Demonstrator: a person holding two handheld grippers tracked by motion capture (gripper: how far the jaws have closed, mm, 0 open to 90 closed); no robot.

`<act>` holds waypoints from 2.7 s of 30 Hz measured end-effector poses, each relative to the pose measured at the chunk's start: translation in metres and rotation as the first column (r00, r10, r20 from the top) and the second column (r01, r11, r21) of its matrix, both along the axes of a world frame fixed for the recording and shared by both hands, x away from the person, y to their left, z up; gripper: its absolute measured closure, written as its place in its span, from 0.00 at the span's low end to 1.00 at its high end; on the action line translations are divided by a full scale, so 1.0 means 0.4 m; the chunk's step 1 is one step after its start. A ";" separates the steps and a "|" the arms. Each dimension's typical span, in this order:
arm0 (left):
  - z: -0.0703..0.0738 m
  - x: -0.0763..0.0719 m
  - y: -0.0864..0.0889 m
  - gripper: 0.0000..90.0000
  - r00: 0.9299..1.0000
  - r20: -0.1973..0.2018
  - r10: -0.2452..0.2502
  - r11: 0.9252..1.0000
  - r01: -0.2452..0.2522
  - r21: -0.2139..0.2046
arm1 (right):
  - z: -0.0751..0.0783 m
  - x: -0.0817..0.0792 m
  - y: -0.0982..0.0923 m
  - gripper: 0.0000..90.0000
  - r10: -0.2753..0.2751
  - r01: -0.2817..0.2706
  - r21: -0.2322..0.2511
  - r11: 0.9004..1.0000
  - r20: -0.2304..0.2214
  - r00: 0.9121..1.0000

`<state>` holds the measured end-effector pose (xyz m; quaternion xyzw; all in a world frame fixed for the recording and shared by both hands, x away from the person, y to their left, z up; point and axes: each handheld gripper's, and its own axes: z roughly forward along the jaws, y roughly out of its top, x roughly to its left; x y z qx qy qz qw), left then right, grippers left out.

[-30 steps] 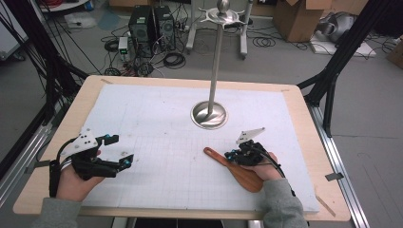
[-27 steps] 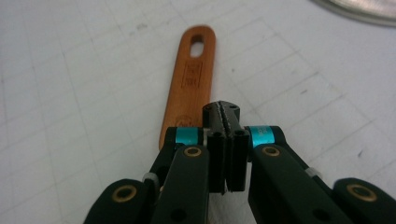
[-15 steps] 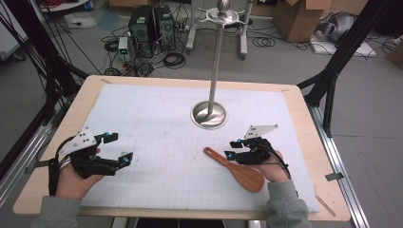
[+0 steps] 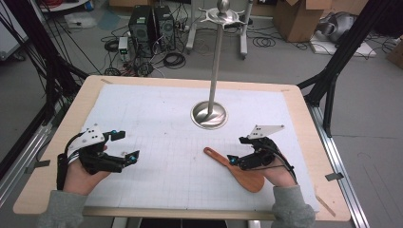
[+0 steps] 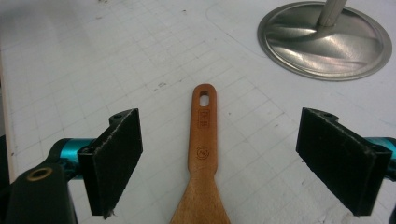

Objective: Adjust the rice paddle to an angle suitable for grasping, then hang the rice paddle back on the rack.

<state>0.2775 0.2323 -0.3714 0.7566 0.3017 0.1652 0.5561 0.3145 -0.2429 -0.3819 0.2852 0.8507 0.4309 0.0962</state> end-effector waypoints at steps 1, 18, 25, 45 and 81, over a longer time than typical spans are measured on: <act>0.000 0.002 -0.002 0.10 1.000 0.000 0.001 1.000 -0.001 0.001 | 0.005 -0.005 0.001 0.15 0.004 -0.004 -0.005 1.000 0.005 1.000; -0.002 -0.005 -0.004 0.10 1.000 -0.002 -0.004 1.000 0.004 0.002 | 0.018 -0.013 0.034 0.15 0.033 -0.030 -0.097 0.995 0.027 0.999; -0.006 -0.013 0.008 0.10 1.000 -0.005 0.011 1.000 -0.011 0.006 | 0.011 -0.003 0.070 0.15 0.024 -0.023 -0.160 0.987 0.002 1.000; -0.011 -0.025 0.020 0.10 0.999 -0.014 0.029 0.999 -0.028 0.014 | -0.047 0.027 0.121 0.25 0.030 -0.056 -0.302 0.952 -0.089 0.996; -0.012 -0.038 0.027 0.10 0.999 -0.016 0.033 0.999 -0.033 0.025 | -0.094 0.056 0.140 0.47 0.031 -0.096 -0.363 0.927 -0.180 0.983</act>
